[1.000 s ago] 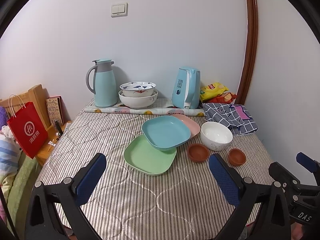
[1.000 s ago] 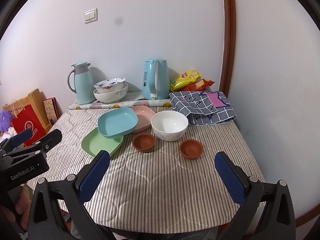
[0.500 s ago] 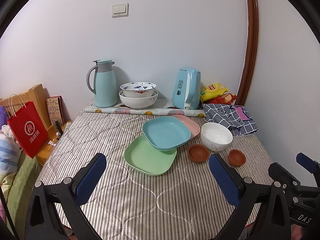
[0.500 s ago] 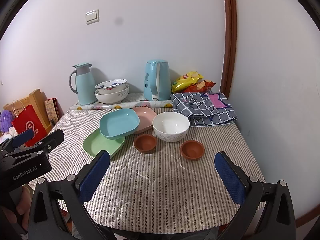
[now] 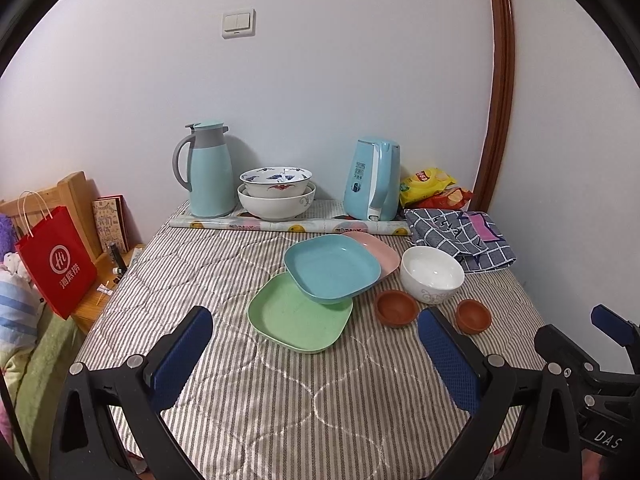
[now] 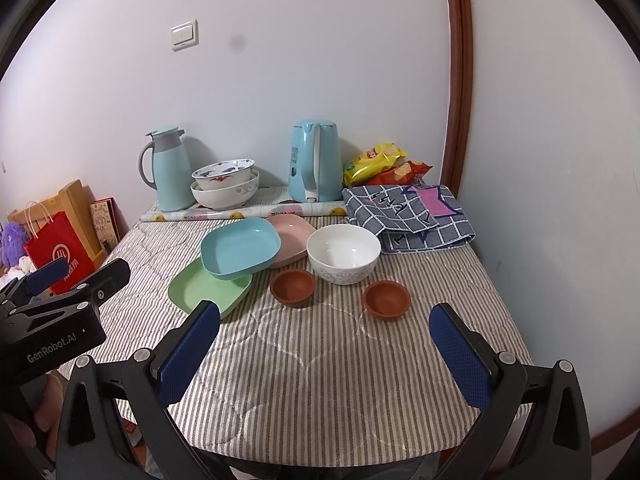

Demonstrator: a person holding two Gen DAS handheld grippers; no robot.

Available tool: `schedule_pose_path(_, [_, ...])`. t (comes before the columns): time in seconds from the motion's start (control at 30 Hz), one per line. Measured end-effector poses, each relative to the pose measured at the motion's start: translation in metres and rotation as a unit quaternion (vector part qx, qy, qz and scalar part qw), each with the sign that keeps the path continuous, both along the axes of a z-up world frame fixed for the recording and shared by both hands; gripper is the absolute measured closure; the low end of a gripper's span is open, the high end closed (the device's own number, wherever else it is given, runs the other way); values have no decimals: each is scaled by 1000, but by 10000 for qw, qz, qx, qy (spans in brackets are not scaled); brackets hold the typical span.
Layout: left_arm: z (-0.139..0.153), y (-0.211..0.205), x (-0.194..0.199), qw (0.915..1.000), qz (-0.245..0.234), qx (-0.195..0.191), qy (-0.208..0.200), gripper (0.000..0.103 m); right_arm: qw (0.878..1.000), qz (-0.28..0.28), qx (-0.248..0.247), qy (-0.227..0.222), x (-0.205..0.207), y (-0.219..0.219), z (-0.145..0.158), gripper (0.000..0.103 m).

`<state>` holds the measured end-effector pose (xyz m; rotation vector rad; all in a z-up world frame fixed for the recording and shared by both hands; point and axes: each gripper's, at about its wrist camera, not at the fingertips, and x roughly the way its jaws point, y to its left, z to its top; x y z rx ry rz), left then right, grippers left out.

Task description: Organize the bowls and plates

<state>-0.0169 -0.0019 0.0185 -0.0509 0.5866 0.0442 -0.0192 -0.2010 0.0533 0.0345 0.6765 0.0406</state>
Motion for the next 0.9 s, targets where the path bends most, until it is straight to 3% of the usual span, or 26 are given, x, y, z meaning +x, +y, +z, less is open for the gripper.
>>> schedule_pose_path(0.47, [-12,8,20,9998,11,-94,158,0,9996,34,183,225,22,0,-17,0])
schedule_pose_path(0.77, [-43,17,54,9973,-63,-350,645,0,9988,-218,207,391,47,-18,-47,0])
schedule_pose_path(0.9, [-57,18,66,9969,26,-236,754,0,9973,-400,363,495,59,-36,-60,0])
